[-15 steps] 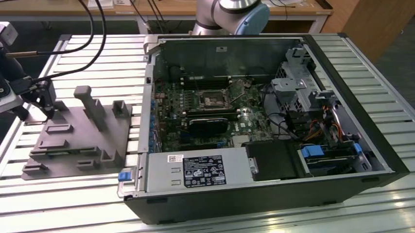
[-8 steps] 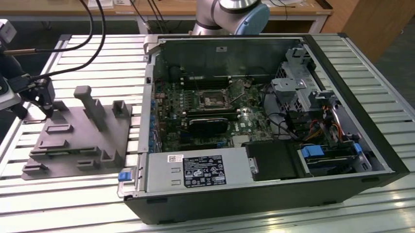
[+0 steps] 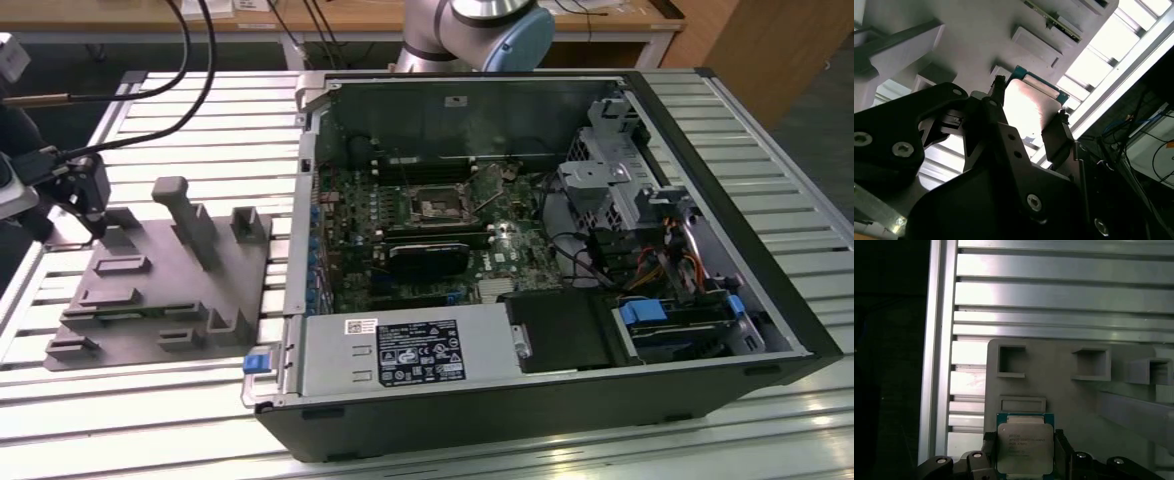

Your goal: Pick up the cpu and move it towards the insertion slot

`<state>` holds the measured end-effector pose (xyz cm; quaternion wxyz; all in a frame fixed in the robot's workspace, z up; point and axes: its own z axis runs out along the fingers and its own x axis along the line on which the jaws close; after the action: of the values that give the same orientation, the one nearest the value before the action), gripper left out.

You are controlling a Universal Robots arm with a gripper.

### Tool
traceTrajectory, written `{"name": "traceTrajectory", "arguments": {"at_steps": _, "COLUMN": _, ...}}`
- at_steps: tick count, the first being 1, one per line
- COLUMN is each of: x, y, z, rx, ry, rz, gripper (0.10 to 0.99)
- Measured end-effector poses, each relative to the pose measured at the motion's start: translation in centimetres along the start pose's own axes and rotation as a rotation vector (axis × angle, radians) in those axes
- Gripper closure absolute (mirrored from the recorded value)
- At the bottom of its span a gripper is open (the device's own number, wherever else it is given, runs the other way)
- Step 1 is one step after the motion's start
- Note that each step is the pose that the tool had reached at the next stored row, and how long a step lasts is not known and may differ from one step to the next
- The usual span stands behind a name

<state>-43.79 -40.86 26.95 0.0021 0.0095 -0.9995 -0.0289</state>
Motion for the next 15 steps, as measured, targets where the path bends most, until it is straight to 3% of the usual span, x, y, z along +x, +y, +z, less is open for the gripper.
{"name": "traceTrajectory", "arguments": {"at_steps": 15, "x": 0.01, "y": 0.14, "z": -1.50, "rx": 0.000, "ry": 0.0000, "rz": 0.000, "gripper": 0.541}}
